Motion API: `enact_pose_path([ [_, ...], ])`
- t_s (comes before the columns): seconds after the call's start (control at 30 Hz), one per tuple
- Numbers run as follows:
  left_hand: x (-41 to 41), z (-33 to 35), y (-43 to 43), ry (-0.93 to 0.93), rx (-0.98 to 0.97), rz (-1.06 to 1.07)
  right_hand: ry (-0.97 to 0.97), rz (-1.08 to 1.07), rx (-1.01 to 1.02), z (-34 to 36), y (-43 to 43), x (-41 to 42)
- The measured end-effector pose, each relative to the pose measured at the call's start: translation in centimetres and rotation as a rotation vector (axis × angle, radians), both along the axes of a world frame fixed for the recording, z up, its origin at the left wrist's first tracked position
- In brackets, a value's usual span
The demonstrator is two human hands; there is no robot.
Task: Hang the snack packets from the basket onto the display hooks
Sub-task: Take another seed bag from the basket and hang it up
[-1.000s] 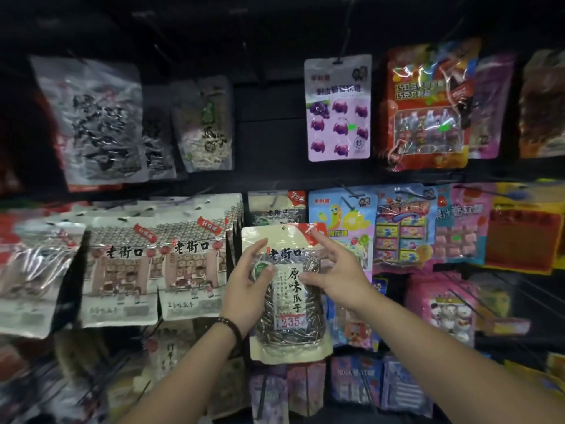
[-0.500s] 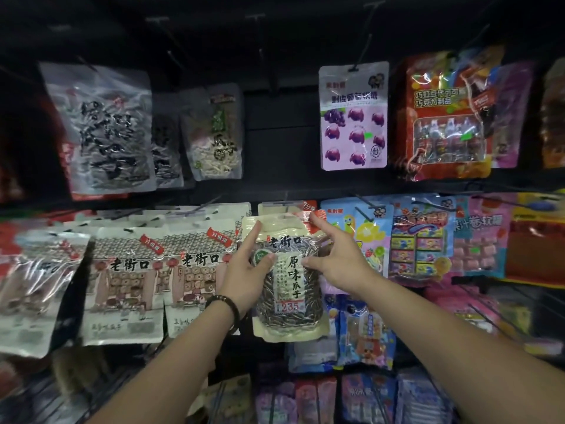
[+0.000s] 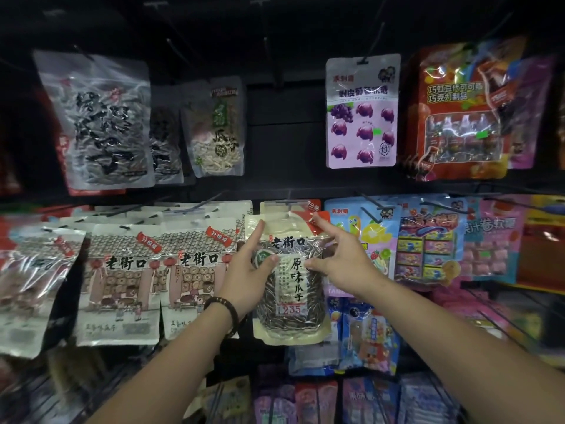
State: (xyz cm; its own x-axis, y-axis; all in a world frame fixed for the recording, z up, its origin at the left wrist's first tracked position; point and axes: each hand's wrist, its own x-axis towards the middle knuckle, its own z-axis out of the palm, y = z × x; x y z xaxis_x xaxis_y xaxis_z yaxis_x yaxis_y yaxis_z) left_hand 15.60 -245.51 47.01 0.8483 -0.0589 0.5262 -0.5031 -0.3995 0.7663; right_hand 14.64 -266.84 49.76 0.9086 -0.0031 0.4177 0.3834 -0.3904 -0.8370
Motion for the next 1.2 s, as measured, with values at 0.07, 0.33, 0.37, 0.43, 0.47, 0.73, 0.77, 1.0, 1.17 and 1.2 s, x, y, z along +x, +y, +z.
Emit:
enact_pose_path([
  [0.07,0.1,0.0,0.0,0.008,-0.008,-0.018,0.004,0.014,-0.003,-0.1,-0.3,-0.2],
  [0.33,1.7,-0.1,-1.1,0.064,-0.014,-0.025,0.033,-0.061,-0.053,-0.5,-0.3,1.8],
  [0.37,2.3,-0.1,-1.5,0.075,-0.002,-0.027,0.030,-0.084,-0.071,-0.5,-0.1,2.3],
  [0.43,3.4,0.2,-2.5,0.098,0.005,-0.002,0.018,-0.130,-0.142,-0.2,0.1,3.0],
  [0.47,4.1,0.4,-2.9,0.111,0.007,0.017,0.013,-0.152,-0.181,-0.1,0.2,3.3],
  [0.73,5.3,1.1,-4.0,0.171,0.055,0.117,0.044,-0.153,-0.332,0.3,0.6,5.1],
  [0.77,4.8,1.0,-4.1,0.178,0.083,0.123,0.047,-0.154,-0.351,0.1,0.5,4.7],
  [1.0,0.6,-3.1,-3.6,0.143,0.201,0.121,0.076,-0.124,-0.434,-4.6,-1.1,-1.5],
  [1.17,-6.0,-11.5,-3.6,-0.124,0.323,0.109,0.095,-0.134,-0.516,-13.5,-3.1,-8.4],
  [1.2,-7.2,-13.9,-3.8,-0.136,0.350,0.092,0.122,-0.124,-0.521,-15.7,-3.5,-9.9],
])
